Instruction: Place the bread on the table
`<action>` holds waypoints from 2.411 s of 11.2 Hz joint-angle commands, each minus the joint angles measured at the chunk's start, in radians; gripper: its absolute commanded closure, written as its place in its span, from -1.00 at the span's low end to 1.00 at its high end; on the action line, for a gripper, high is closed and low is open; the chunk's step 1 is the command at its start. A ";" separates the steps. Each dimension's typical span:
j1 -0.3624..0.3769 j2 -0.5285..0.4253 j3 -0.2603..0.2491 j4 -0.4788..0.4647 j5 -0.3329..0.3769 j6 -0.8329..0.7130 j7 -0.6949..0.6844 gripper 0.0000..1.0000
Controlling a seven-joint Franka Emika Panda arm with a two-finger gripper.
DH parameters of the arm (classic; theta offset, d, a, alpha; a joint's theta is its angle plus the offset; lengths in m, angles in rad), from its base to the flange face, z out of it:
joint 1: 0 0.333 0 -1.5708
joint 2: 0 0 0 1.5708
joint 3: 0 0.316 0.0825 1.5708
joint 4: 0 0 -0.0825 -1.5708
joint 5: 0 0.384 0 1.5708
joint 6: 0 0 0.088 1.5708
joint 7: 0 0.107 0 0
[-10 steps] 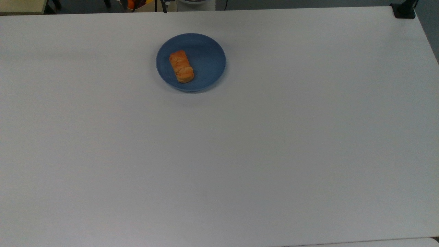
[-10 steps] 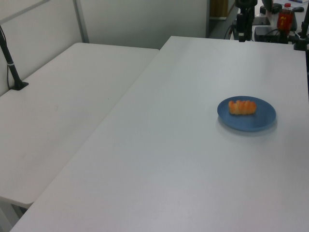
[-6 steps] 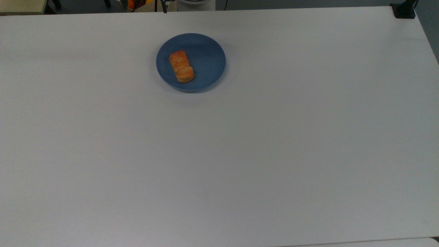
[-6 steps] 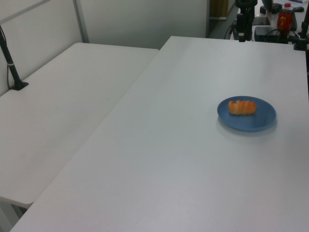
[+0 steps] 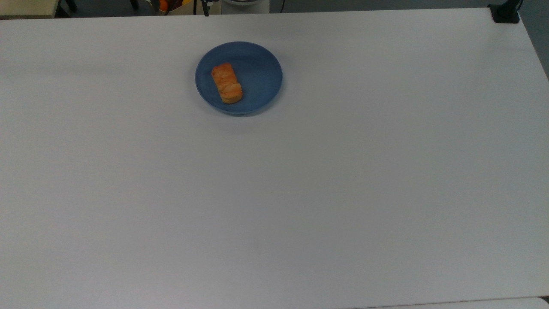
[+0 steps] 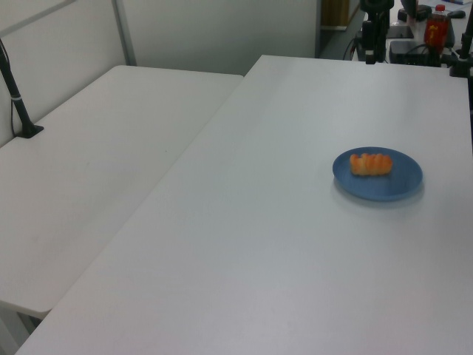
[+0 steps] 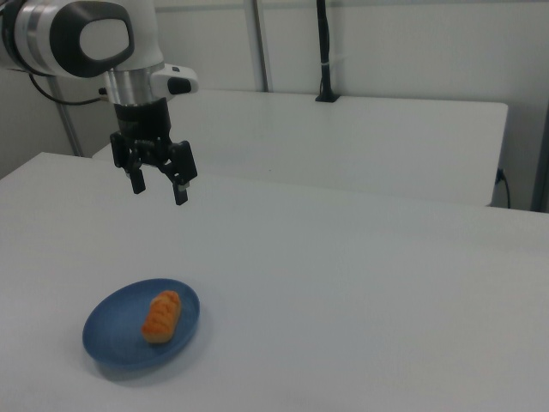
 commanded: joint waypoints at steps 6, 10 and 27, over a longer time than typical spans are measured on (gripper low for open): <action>0.007 0.000 -0.009 -0.001 -0.002 -0.010 -0.030 -1.00; 0.009 0.000 -0.009 -0.013 -0.002 -0.010 -0.030 -1.00; 0.036 0.020 0.025 -0.203 -0.008 0.094 -0.030 -1.00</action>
